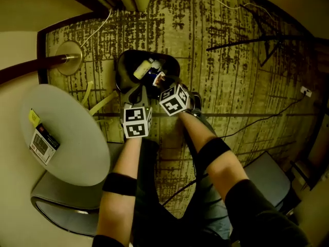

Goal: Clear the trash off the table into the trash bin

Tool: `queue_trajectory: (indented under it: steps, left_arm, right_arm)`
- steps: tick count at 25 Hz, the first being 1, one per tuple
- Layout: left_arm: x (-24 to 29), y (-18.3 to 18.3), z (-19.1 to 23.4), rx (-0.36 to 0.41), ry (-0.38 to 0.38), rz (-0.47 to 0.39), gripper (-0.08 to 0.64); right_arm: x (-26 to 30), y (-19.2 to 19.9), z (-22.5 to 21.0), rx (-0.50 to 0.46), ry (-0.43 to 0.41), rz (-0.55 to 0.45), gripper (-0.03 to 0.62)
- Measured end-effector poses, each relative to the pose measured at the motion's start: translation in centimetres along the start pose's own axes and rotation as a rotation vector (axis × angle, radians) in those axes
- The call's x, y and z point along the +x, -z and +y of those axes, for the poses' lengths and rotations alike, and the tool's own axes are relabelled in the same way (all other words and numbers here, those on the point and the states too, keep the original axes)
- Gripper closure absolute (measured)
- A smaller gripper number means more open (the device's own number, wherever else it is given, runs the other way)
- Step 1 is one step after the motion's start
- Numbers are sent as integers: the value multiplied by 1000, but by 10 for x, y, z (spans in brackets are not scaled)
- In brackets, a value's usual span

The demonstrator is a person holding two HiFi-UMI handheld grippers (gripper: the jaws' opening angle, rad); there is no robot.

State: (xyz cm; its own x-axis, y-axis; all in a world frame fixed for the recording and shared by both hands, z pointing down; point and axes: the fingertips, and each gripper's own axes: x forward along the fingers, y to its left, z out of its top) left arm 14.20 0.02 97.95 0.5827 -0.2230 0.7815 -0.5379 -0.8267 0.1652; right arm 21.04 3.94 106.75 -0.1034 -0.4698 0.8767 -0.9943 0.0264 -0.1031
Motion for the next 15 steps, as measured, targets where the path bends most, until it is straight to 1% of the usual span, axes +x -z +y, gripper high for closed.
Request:
queue_trajectory:
  steps: [3,4,7,11,13,15]
  left_arm:
    - [1,0,-2,-13,9,0,558]
    - [1,-1,-3,-16,11,-3,558]
    - [0,4,-4,-14,7,3,558]
    - [-13,-3,-9,-14,3,3,558]
    - [-26,-16,-15,-17,8,0,558]
    - [-45,-36,-23,-24,18,-10,558]
  right_arm:
    - [10,8,4,5,-11,13,429]
    - [12,11,6,8,-16,16,422]
    - [9,12,8,4,-21,18,422]
    - [-11,4,4,4,-9,14,422]
    - [-30,-5,1,9,-5,10,422]
    - [-52,-15,0,25,-11,1,423]
